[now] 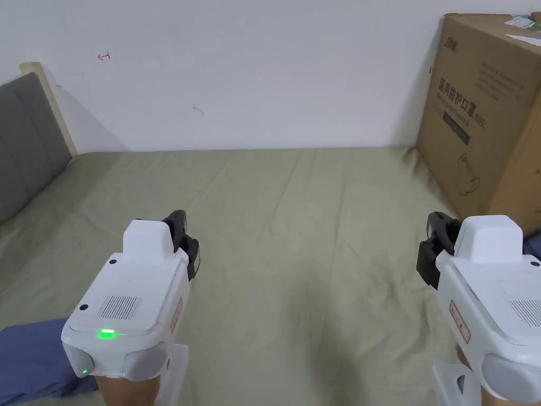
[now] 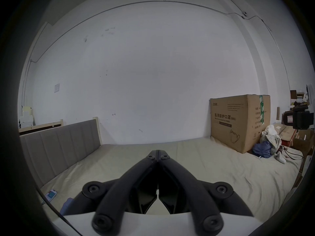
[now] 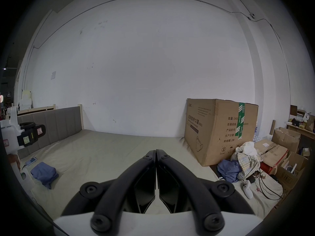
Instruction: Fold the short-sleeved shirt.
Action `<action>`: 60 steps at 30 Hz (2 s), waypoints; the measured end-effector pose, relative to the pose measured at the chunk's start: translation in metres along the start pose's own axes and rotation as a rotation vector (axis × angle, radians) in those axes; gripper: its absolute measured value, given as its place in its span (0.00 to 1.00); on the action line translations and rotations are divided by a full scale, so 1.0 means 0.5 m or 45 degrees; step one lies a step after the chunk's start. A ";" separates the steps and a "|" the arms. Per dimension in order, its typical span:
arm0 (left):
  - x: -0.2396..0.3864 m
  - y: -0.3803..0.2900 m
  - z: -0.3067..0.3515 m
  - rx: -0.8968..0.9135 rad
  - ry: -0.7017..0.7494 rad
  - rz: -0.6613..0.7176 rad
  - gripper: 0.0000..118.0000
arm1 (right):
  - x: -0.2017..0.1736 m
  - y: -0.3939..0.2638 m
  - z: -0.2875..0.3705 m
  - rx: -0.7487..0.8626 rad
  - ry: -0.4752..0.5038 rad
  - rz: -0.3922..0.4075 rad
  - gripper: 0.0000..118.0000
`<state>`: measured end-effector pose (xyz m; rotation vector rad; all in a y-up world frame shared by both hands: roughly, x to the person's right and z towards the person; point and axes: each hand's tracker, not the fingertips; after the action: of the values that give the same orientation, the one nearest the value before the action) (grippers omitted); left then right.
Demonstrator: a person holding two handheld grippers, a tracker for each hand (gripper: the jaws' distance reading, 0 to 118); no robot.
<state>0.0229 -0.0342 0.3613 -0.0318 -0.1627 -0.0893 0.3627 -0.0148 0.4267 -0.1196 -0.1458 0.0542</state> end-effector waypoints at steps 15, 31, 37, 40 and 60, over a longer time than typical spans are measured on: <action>-0.002 0.004 0.005 0.004 -0.010 0.018 0.00 | -0.007 0.004 0.008 0.014 -0.013 0.009 0.00; -0.003 0.011 0.012 0.005 -0.030 0.023 0.00 | -0.011 0.008 0.012 0.016 -0.025 0.016 0.00; -0.006 0.011 0.013 -0.001 -0.030 0.026 0.00 | -0.011 0.008 0.013 0.018 -0.026 0.016 0.00; -0.005 0.011 0.013 0.002 -0.029 0.025 0.00 | -0.011 0.009 0.014 0.019 -0.025 0.015 0.00; -0.009 0.007 0.012 -0.007 -0.026 0.019 0.00 | -0.013 0.007 0.013 0.014 -0.033 0.019 0.00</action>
<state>0.0178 -0.0299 0.3664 -0.0395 -0.1824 -0.0744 0.3552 -0.0108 0.4316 -0.1094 -0.1709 0.0712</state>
